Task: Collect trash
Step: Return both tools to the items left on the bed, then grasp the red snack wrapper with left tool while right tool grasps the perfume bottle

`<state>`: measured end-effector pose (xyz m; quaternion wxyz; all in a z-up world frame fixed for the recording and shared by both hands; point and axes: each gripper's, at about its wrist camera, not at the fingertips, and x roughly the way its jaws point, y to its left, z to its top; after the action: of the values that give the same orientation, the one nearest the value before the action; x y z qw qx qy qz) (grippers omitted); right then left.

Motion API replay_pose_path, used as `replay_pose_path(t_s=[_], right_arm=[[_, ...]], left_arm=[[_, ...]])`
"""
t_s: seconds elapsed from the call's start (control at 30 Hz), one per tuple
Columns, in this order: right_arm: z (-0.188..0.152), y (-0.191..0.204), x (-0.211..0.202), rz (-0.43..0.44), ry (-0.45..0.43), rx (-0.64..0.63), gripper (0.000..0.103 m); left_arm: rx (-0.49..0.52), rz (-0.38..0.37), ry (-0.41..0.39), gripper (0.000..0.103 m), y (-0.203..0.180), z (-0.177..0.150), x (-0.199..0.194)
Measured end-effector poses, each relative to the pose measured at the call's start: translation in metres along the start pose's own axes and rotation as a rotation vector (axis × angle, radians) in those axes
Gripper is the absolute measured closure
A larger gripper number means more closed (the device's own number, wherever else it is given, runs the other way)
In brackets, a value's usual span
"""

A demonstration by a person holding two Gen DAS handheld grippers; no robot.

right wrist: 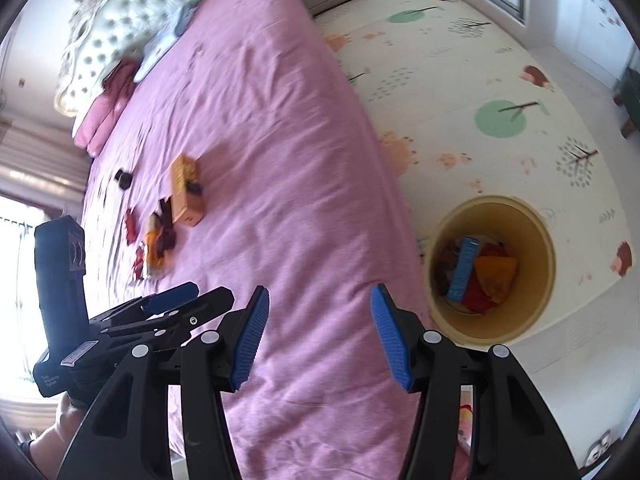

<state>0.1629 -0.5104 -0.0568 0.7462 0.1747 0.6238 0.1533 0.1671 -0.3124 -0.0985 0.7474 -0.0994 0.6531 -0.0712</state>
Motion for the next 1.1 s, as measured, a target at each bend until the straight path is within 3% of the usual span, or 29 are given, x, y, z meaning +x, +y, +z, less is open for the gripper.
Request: replay_pose_path(t_s=[0.57, 1.1], right_arm=[[0.014, 0.164, 0.095, 0.049, 0.137, -0.235, 0.05], [0.031, 0.255, 0.17, 0.057, 0.21, -0.291, 0.05]], left_arm=[[-0.309, 0.072, -0.078, 0.025, 0.195, -0.02, -0.052], [-0.36, 0.11, -0.065, 0.025, 0.312, 0.0, -0.052]])
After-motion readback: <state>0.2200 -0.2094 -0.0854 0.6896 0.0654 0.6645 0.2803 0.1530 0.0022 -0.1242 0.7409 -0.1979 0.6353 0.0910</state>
